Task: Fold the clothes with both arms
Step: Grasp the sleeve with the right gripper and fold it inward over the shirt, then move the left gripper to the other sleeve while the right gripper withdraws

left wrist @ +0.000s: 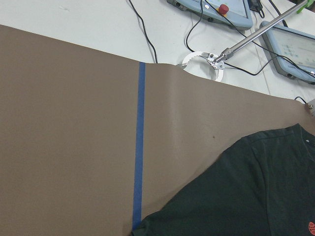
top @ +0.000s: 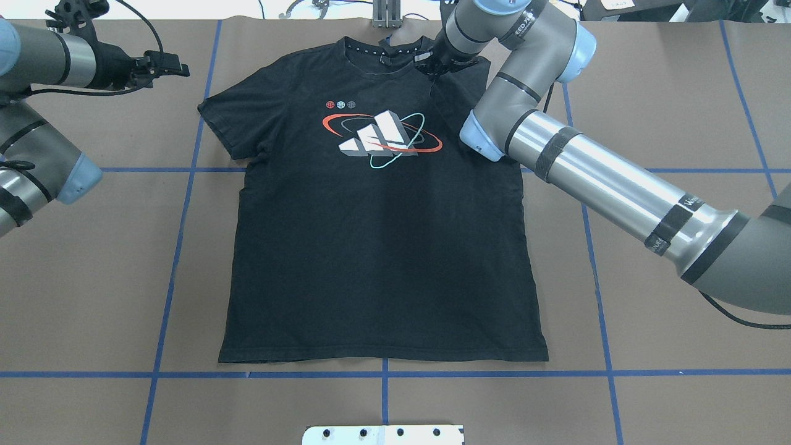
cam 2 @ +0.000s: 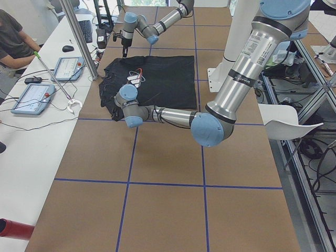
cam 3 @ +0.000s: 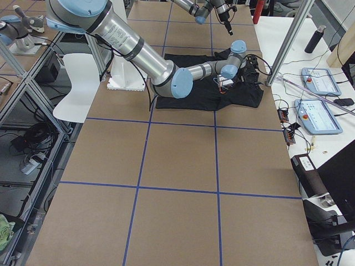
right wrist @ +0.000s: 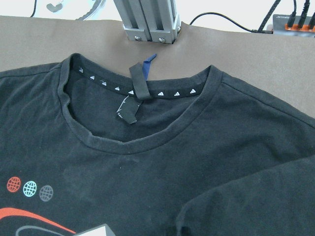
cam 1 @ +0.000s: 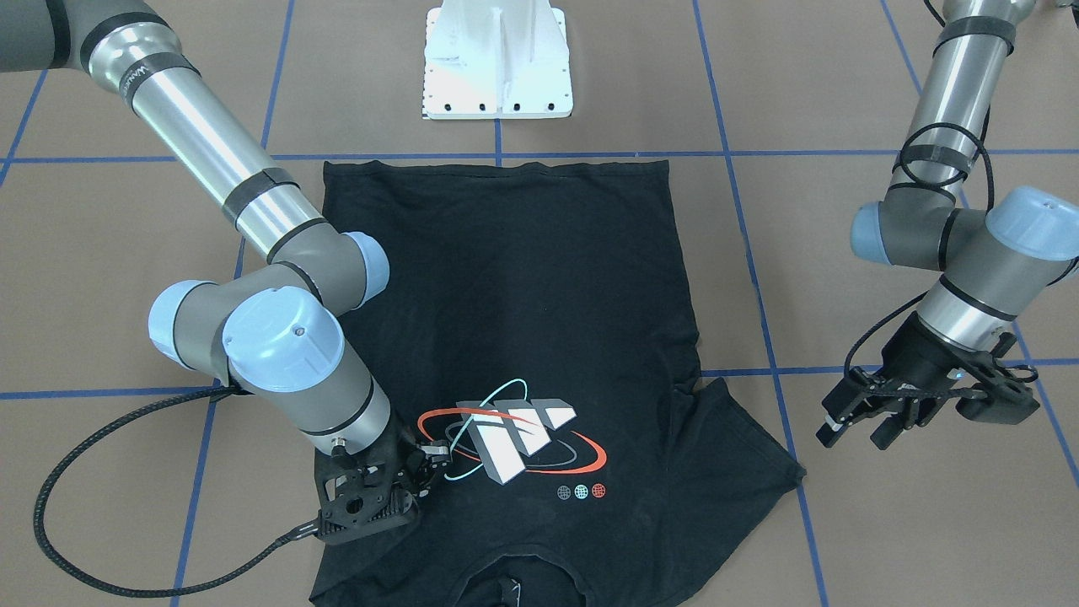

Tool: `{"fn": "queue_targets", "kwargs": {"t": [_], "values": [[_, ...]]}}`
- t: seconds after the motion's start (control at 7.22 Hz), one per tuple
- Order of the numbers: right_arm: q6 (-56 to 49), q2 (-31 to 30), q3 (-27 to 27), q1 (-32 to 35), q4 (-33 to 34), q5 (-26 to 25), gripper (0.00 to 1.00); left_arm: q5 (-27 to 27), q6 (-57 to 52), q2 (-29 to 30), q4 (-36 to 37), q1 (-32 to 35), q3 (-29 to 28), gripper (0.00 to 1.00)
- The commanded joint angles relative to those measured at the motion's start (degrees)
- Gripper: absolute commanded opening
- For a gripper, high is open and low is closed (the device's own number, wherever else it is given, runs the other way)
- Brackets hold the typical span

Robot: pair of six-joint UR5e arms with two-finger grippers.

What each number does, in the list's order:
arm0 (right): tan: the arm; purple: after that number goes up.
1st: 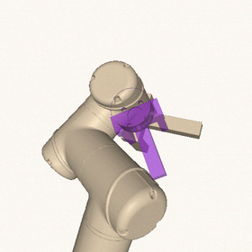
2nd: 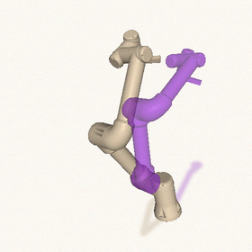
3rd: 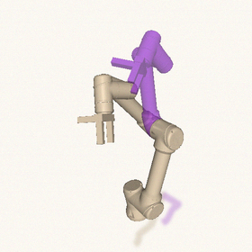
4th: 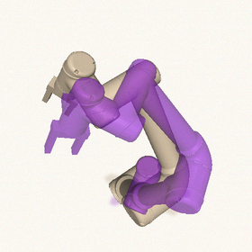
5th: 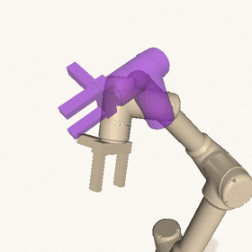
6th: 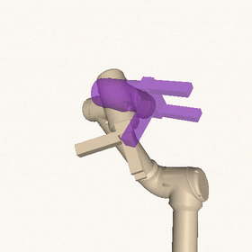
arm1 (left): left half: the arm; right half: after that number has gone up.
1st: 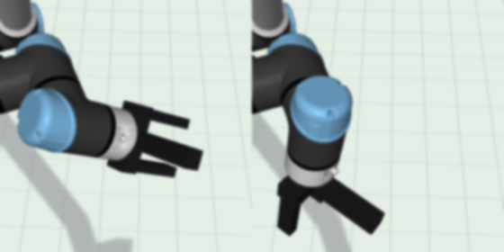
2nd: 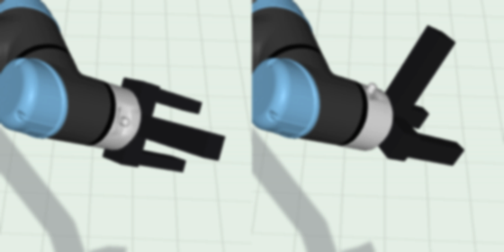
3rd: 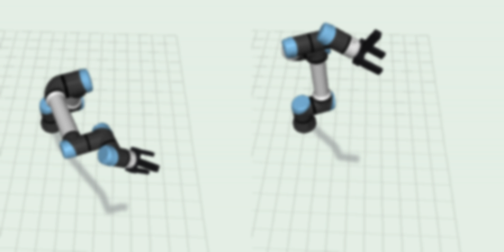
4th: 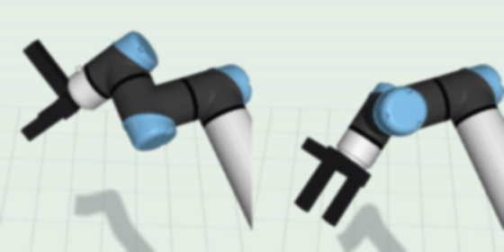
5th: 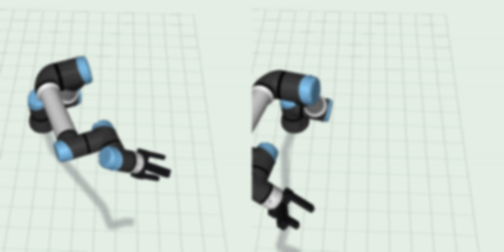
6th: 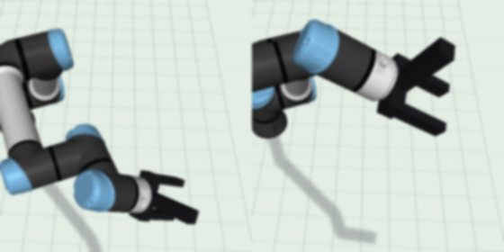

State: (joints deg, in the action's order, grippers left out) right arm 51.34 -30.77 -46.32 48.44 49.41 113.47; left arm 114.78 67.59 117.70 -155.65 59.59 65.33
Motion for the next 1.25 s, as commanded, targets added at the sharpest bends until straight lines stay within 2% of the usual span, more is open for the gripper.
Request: {"fn": "queue_targets", "kwargs": {"t": [0.0,0.42,0.69,0.83,0.97,1.11], "values": [[0.6,0.1,0.0,-0.28,-0.1,-0.17,0.99,0.0,0.09,0.08,0.0,0.0,0.15,0.99],[3.66,0.8,-0.08,1.82,0.07,1.31,1.0,0.09,0.09,0.16,0.09,0.0,0.15,0.99],[8.5,1.24,-0.26,7.43,0.16,12.16,1.0,-0.09,-0.09,1.48,0.7,-2.88,-0.29,0.99],[9.65,1.24,-0.35,8.68,0.16,14.04,1.0,-0.7,-0.44,1.4,1.05,-5.6,-0.55,0.99],[10.44,1.33,-0.52,8.69,0.16,14.06,1.0,-2.7,-0.53,1.83,1.14,-6.15,-2.56,0.99],[10.45,1.33,-1.05,8.69,0.16,13.98,1.0,-10.12,-0.79,4.88,1.06,-7.02,-5.36,0.99]]}}
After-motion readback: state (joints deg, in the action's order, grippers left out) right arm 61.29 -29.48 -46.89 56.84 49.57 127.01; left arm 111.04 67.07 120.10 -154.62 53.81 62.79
